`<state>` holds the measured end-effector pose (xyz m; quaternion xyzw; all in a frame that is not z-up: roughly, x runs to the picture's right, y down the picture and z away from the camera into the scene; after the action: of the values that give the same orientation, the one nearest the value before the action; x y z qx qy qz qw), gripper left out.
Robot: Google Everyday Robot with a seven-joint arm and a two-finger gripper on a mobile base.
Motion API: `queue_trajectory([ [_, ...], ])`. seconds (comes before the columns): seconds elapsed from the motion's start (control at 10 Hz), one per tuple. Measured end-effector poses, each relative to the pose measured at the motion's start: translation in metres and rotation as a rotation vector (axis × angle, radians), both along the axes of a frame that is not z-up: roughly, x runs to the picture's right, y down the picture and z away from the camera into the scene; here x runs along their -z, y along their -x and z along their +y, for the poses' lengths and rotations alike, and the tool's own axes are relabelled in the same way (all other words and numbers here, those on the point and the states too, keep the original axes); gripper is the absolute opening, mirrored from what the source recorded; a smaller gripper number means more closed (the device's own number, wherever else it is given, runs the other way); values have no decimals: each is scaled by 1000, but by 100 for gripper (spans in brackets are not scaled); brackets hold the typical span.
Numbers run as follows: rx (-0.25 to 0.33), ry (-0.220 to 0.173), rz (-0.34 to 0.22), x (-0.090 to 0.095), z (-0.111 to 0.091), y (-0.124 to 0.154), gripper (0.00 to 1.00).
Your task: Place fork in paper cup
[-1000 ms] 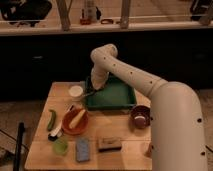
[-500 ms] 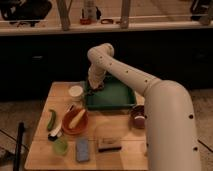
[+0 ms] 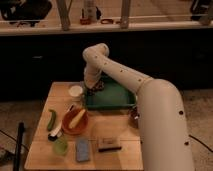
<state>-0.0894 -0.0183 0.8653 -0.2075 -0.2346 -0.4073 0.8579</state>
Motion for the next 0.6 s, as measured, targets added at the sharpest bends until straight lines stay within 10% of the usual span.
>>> queue_trajectory([
  [0.6,90,-2,-94,14,-7,23,0],
])
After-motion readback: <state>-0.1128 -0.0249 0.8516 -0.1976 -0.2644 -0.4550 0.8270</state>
